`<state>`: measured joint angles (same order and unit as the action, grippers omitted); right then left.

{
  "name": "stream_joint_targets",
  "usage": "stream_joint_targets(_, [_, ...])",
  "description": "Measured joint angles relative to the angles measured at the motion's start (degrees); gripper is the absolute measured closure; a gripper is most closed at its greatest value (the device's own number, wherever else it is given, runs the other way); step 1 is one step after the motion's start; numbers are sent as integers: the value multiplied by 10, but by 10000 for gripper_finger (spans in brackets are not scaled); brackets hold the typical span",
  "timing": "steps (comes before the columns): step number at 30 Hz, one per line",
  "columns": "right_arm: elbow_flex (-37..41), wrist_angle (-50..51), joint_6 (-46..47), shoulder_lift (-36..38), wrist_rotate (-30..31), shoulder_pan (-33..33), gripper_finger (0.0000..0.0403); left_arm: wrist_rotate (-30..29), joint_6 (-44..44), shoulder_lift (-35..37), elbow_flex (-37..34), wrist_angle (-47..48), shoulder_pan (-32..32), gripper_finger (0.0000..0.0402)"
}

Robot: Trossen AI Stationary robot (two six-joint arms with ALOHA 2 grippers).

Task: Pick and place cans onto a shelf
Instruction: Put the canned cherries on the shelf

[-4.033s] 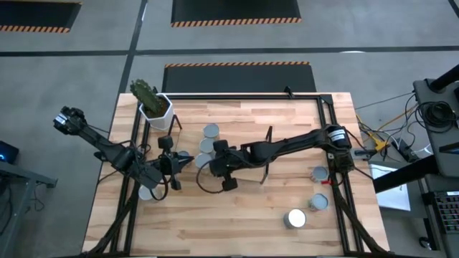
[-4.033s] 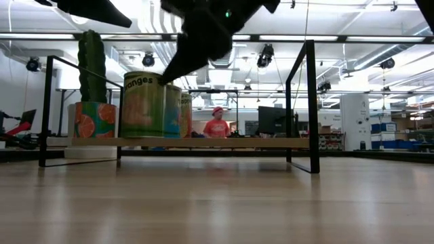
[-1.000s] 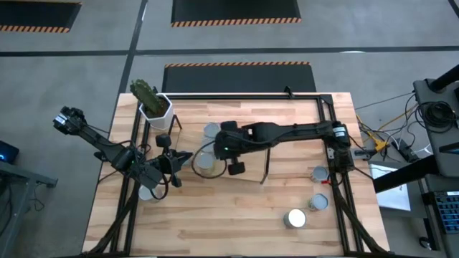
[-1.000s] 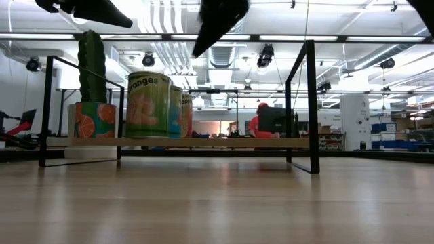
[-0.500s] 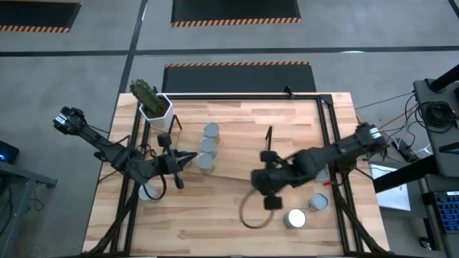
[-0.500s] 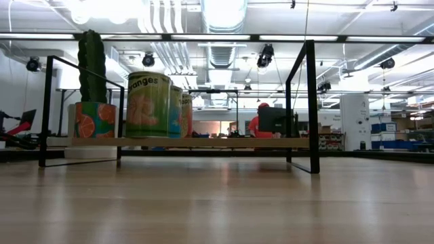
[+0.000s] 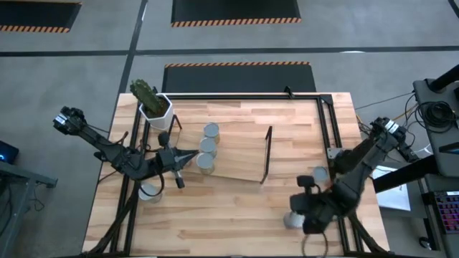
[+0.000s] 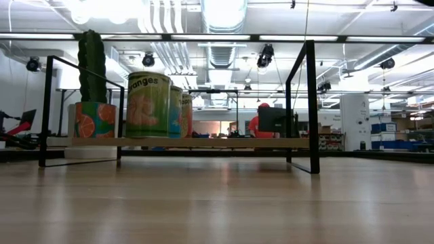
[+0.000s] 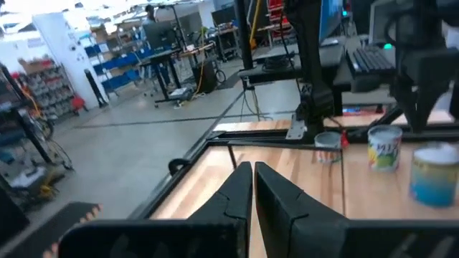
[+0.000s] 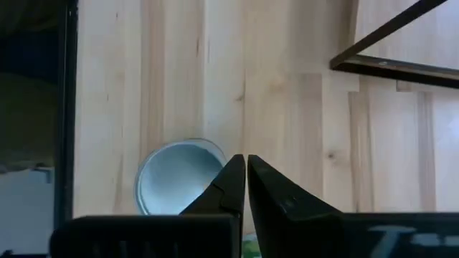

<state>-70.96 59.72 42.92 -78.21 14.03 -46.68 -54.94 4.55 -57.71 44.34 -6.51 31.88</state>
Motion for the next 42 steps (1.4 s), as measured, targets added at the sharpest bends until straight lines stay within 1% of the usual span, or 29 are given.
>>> stream_joint_targets(5, [35,-7,70,2,65,-72,394,19,-51,-22,0,-4,3,402])
stream_joint_targets(8, [44,-8,86,1,70,-83,385,20,-69,-40,0,-21,5,402])
stream_joint_targets(11, [50,-10,97,1,70,-86,357,20,-70,-56,0,-50,4,402])
stream_joint_targets(15, [56,-28,97,1,70,-86,293,20,-69,-63,0,-67,4,402])
stream_joint_targets(20, [55,-38,96,1,70,-86,192,19,-72,-63,0,-70,4,402])
stream_joint_targets(24, [52,-69,95,1,67,-86,118,15,-72,-62,0,-70,4,402])
stream_joint_targets(26, [56,-89,98,-1,61,-86,88,15,-72,-62,0,-69,4,402])
stream_joint_targets(29, [61,-92,101,-13,34,-86,53,15,-72,-62,0,-69,4,402])
stream_joint_targets(32, [62,-93,103,-34,21,-86,37,14,-72,-62,0,-68,4,402])
stream_joint_targets(34, [61,-91,99,-49,10,-86,35,14,-72,-62,0,-68,4,402])
stream_joint_targets(38, [53,-89,94,-69,14,-86,35,14,-72,-62,0,-68,4,402])
stream_joint_targets(42, [53,-89,95,-70,16,-86,35,14,-72,-62,0,-69,4,402])
